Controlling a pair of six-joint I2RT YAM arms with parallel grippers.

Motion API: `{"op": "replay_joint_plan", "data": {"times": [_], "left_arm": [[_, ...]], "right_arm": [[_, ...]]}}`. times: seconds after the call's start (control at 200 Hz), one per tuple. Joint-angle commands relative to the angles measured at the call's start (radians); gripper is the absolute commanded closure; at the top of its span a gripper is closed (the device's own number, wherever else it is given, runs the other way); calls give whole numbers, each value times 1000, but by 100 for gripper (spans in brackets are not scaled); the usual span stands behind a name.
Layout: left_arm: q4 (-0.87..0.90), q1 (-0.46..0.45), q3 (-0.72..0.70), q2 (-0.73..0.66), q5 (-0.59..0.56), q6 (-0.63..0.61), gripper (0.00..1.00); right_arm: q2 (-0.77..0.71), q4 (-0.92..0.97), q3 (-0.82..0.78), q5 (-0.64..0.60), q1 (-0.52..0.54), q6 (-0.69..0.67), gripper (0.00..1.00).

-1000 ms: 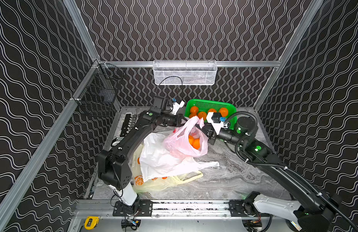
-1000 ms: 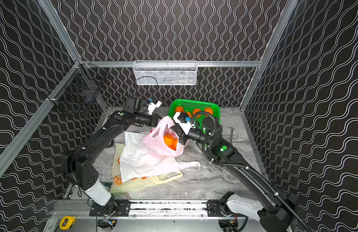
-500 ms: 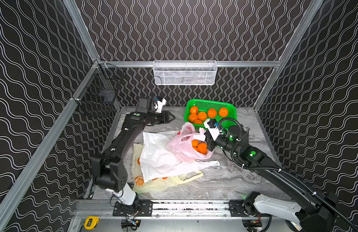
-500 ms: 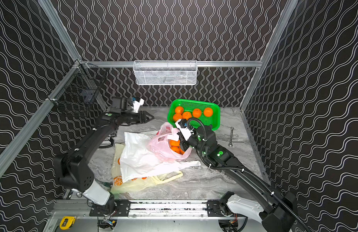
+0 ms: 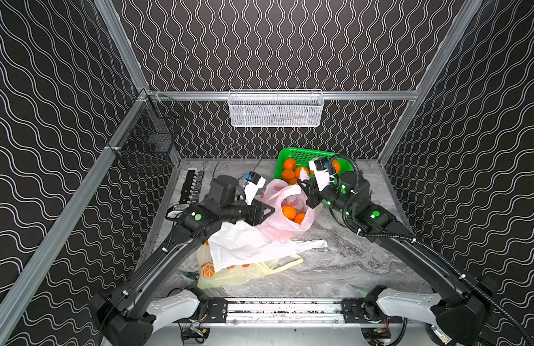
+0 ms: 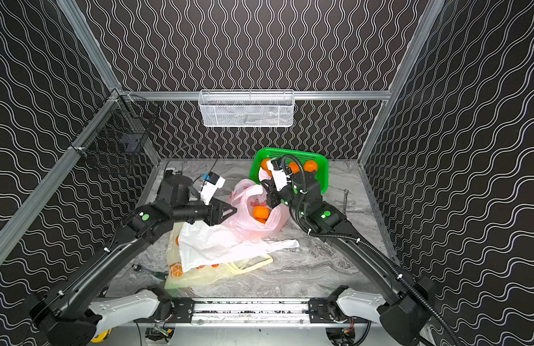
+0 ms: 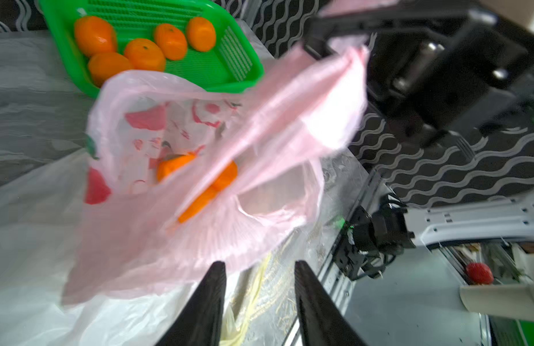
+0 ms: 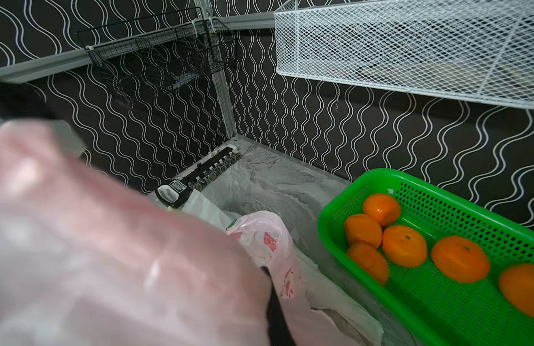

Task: Place the oranges into plastic bags & tie knots
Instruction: Tie the plastic bag at the center of the board.

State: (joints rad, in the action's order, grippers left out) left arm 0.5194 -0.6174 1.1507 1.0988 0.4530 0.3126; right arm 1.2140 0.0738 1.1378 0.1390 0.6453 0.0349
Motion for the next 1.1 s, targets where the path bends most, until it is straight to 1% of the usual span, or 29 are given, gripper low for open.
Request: {"op": "replay_joint_plan", "data": {"times": [0.0,0.07,0.11,0.155,0.22,0.3,0.365,0.4,0.455,0.555,0.646,0.696,0.756,0.836,0.891,0.981,1.036,1.096], "left_arm": [[-111,-55,-25,19,65,28,75],[-145,-114,-18,76,79,25,77],[-159,-143,-9,109,55,23,78],[-186,-151,-12,143,24,30,76],[-228,-152,-11,185,-24,42,66],[-308,-151,-1,241,-19,55,53],[-340,-151,27,290,-21,67,49],[-354,-152,33,307,-42,73,47],[-361,-147,40,328,-109,90,43],[-377,-108,54,371,-177,134,38],[-367,-53,66,413,-220,191,37],[-374,-18,62,432,-222,224,38],[-401,29,48,444,-194,266,38],[-434,71,45,444,-128,279,38],[-459,78,51,428,-72,258,37],[-479,79,61,384,60,211,36],[-490,78,58,351,139,193,36],[-490,79,47,313,191,185,36]], "right_arm": [[11,26,15,40,-13,51,100],[12,36,15,42,-14,49,100],[5,36,6,37,-15,52,100],[-7,31,-7,26,-15,56,100],[-28,22,-33,6,-15,56,100],[-47,38,-54,-20,-15,54,100],[-65,51,-71,-48,-15,55,100],[-76,55,-83,-68,-15,60,100],[-98,54,-106,-105,-15,64,100],[-137,46,-134,-148,-17,65,100],[-164,38,-190,-144,-17,51,100],[-177,26,-210,-132,-16,40,100],[-190,16,-234,-123,-16,30,100],[-200,5,-262,-98,-16,-1,100],[-207,-8,-280,-61,-16,-36,100],[-210,-36,-306,-17,-16,-98,100],[-203,-44,-308,-10,-15,-128,100],[-190,-45,-300,-19,-16,-146,100]]}}
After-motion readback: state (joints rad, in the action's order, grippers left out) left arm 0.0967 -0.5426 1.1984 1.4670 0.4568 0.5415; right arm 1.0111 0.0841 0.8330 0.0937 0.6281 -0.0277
